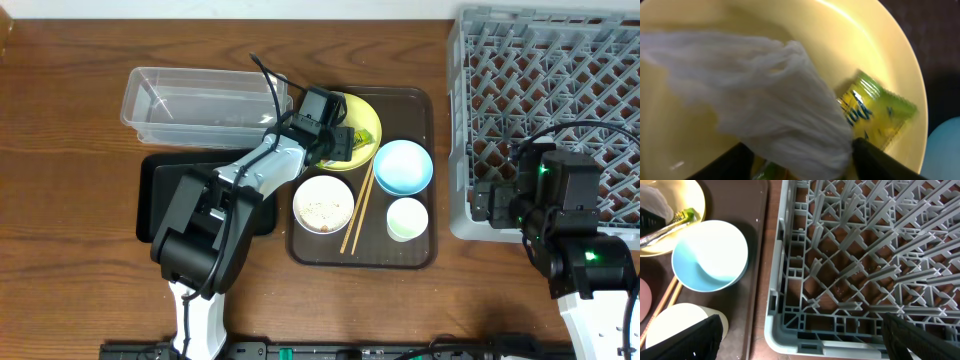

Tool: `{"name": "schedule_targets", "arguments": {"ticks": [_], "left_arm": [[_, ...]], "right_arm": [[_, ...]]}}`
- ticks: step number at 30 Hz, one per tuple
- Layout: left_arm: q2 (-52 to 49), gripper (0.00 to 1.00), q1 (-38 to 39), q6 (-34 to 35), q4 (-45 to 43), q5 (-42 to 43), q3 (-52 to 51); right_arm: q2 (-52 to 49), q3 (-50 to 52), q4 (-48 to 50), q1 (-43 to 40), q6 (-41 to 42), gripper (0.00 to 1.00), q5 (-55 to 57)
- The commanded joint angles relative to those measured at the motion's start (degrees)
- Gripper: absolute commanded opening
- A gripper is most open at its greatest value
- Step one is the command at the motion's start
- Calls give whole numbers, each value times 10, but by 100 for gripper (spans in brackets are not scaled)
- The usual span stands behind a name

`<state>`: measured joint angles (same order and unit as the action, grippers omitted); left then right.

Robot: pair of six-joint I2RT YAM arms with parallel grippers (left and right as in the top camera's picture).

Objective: Sort waste into correct bins and load items into the dishwasher rack

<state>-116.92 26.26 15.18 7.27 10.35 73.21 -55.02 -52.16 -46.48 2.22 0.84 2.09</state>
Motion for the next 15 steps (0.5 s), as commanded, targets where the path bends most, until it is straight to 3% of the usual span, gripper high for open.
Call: {"name": "schedule_targets", "arguments": {"ticks": [1,4,6,9,15], "left_arm": [[5,46,-1,6,0,-5,5],[14,29,-2,6,9,-4,5],[28,24,-4,6,15,-4,5],[59,19,-10,6,21,-6,5],[157,19,-41,-5,72,-6,5]], "right_arm": [[0,-13,0,7,4,99,-2],[0,-13,0,7,4,99,-2],[0,-13,0,7,4,99,-2],[0,-13,0,7,4,99,-2],[0,-13,0,7,4,99,-2]]}}
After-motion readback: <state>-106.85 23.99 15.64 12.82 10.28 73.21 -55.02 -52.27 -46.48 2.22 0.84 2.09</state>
